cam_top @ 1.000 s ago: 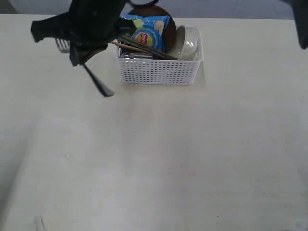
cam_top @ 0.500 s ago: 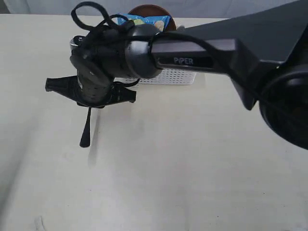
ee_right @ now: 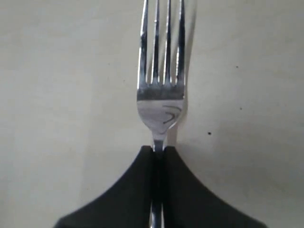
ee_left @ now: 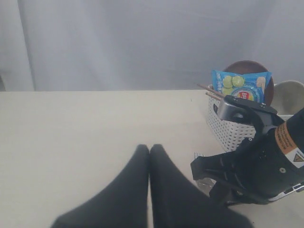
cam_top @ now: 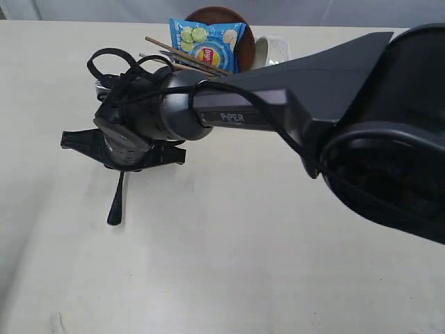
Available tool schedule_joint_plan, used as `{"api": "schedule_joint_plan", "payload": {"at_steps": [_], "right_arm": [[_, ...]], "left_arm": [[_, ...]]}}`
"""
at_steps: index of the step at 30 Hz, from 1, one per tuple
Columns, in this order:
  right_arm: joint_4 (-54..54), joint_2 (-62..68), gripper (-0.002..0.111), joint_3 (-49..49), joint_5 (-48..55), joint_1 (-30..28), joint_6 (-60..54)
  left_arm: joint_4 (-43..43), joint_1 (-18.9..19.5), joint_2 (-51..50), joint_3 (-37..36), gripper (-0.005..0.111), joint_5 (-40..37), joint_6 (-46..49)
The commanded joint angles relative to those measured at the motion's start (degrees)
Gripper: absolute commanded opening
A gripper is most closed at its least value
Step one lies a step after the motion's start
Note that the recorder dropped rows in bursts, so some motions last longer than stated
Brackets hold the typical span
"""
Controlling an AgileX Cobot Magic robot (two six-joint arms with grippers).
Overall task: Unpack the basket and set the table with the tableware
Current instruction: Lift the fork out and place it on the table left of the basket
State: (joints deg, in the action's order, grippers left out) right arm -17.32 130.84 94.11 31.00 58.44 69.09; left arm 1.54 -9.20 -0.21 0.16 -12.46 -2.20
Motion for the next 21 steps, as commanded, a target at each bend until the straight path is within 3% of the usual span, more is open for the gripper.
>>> {"api": "schedule_joint_plan", "payload": {"at_steps": [1, 21], "right_arm": [[-1.7, 0.0, 0.0, 0.5, -0.5, -0.2, 0.1], [0.3, 2.4, 0.0, 0.5, -2.4, -0.2, 1.5]], "left_arm": [[0.2, -0.1, 0.2, -0.2, 0.0, 0.4, 0.0], [0.2, -0.1, 0.2, -0.2, 0.0, 0.4, 0.0]]}}
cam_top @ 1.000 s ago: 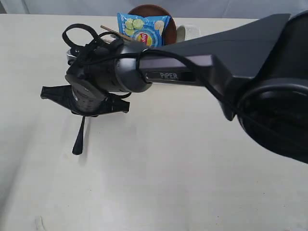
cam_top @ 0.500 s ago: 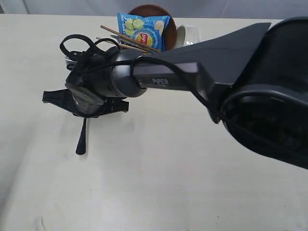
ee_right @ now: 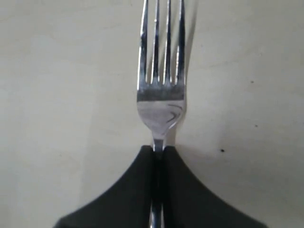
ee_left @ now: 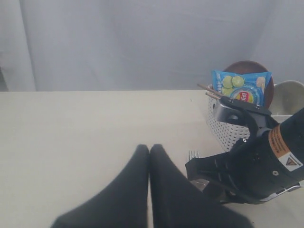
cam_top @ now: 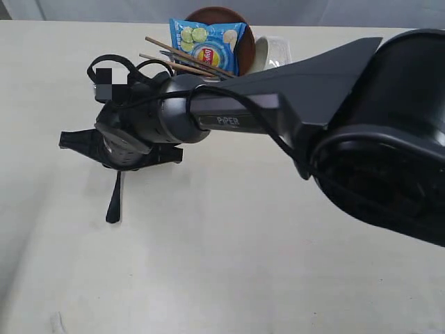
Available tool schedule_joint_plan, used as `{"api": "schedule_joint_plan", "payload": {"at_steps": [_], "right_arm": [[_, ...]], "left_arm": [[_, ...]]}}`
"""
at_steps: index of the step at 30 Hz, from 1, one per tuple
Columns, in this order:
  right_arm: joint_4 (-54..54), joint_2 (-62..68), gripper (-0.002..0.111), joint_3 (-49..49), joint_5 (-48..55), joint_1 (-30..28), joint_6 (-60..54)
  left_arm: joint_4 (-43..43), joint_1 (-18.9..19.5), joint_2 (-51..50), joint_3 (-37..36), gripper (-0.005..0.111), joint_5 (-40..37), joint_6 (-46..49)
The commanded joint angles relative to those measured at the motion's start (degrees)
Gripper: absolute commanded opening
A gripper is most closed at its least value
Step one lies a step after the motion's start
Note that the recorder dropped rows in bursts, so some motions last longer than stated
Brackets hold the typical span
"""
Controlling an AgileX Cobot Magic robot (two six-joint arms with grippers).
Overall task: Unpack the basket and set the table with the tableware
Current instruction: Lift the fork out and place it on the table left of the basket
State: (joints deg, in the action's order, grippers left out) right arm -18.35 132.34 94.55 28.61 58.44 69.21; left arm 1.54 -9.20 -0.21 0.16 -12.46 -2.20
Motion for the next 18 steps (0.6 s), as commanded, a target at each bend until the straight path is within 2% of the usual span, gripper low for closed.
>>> {"api": "schedule_joint_plan", "payload": {"at_steps": [1, 10, 12, 18], "right_arm": [[1.4, 0.9, 0.0, 0.1, 0.0, -0.2, 2.2], [1.4, 0.9, 0.001, 0.1, 0.0, -0.2, 2.6], [1.3, 1.0, 0.007, 0.1, -0.3, -0.2, 2.6], [1.1, 1.2, 0.035, 0.1, -0.3, -0.2, 2.8]], "left_arm": [[0.2, -0.1, 0.2, -0.2, 0.0, 0.4, 0.0], [0.2, -0.1, 0.2, -0.2, 0.0, 0.4, 0.0], [0.2, -0.1, 0.2, -0.2, 0.0, 0.4, 0.0], [0.2, -0.1, 0.2, -0.2, 0.0, 0.4, 0.0]]}}
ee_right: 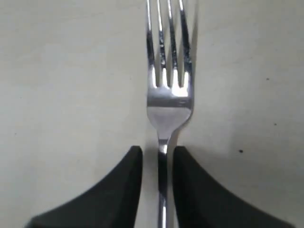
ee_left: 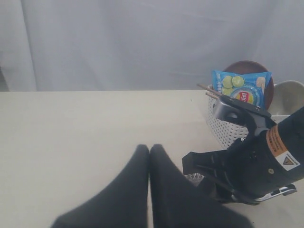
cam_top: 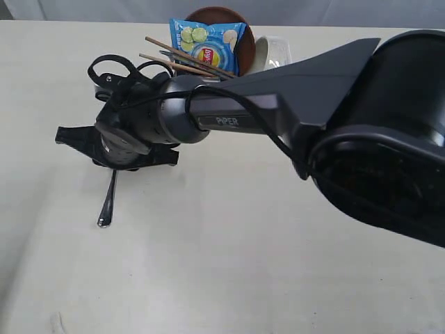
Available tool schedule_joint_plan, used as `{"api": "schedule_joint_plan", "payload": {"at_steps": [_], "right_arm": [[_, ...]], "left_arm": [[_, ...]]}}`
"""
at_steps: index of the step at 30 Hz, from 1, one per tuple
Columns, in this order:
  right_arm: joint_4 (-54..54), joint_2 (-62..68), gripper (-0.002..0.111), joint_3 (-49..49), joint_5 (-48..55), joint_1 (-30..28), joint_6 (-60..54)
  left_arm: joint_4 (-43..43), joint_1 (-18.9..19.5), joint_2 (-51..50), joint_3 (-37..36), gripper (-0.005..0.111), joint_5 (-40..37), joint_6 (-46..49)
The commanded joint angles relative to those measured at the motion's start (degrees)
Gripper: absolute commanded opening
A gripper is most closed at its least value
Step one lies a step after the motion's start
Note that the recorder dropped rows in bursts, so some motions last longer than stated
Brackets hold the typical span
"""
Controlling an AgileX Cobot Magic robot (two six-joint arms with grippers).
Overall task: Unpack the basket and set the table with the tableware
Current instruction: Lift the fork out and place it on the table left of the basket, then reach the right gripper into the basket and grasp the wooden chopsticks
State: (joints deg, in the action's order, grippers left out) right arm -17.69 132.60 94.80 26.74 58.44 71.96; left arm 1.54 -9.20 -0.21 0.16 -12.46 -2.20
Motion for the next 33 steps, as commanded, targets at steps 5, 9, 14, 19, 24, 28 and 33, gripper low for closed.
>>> {"api": "schedule_joint_plan", "payload": {"at_steps": [5, 9, 14, 19, 24, 28, 33], "right_arm": [[0.5, 0.9, 0.039, -0.2, 1.6, -0.2, 0.1], [0.5, -0.5, 0.039, -0.2, 2.9, -0.2, -1.0], [-3.1, -5.6, 0.039, -0.2, 6.9, -0.2, -7.3], [-3.4, -13.7, 0.039, -0.2, 12.3, -0.2, -25.3], [-3.6, -22.5, 0.038, -0.2, 15.6, -0.6, -43.7], [-3.7, -27.6, 0.038, -0.2, 15.6, -4.0, -53.3], [-3.0, -29.0, 0.038, -0.2, 17.7, -11.3, -61.5]], "left_arm": [[0.2, -0.1, 0.2, -0.2, 0.0, 0.4, 0.0], [0.2, -0.1, 0.2, -0.2, 0.0, 0.4, 0.0], [0.2, -0.1, 0.2, -0.2, 0.0, 0.4, 0.0], [0.2, -0.1, 0.2, -0.2, 0.0, 0.4, 0.0], [0.2, -0.1, 0.2, -0.2, 0.0, 0.4, 0.0], [0.2, -0.1, 0.2, -0.2, 0.0, 0.4, 0.0], [0.2, -0.1, 0.2, -0.2, 0.0, 0.4, 0.0]]}}
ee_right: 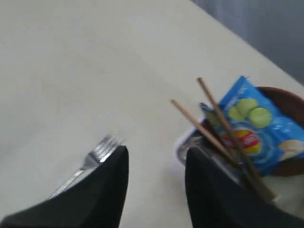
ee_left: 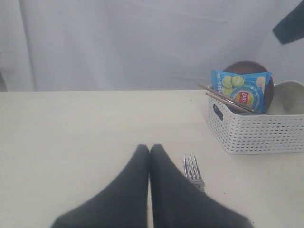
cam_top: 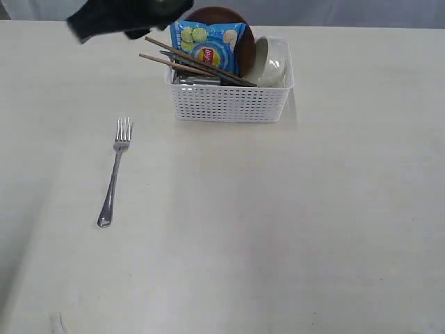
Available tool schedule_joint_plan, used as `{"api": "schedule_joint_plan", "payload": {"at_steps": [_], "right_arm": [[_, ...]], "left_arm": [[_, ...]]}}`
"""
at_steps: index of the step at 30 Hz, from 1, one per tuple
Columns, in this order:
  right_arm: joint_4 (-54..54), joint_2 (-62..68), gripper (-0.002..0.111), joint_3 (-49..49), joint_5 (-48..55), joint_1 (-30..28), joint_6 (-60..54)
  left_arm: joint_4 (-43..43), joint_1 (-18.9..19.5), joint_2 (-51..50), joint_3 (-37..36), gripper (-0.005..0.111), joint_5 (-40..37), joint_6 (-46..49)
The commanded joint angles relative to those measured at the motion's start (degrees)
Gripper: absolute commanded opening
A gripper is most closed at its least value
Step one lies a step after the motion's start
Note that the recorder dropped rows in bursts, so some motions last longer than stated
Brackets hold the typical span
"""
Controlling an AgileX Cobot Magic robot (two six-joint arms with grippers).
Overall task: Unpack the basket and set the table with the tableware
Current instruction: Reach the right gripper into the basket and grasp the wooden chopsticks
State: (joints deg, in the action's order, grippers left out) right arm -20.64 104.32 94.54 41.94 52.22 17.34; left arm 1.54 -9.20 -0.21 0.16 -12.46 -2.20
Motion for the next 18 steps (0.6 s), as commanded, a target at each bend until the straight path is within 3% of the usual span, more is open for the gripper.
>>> {"api": "schedule_joint_plan", "payload": {"at_steps": [1, 9, 13, 18], "right_arm": [[0.2, -0.6, 0.038, 0.1, 3.3, -7.3, -8.1], [4.1, 1.6, 0.038, 0.1, 2.1, -18.1, -20.6], [15.7, 3.5, 0.038, 0.1, -0.3, -20.3, -36.3], [23.7, 6.8, 0.04, 0.1, -5.5, -20.8, -43.8]], "left_arm": [[0.2, -0.1, 0.2, -0.2, 0.0, 0.4, 0.0], [0.2, -0.1, 0.2, -0.2, 0.0, 0.4, 0.0], [0.2, -0.1, 0.2, -0.2, 0.0, 0.4, 0.0], [0.2, -0.1, 0.2, -0.2, 0.0, 0.4, 0.0]]}}
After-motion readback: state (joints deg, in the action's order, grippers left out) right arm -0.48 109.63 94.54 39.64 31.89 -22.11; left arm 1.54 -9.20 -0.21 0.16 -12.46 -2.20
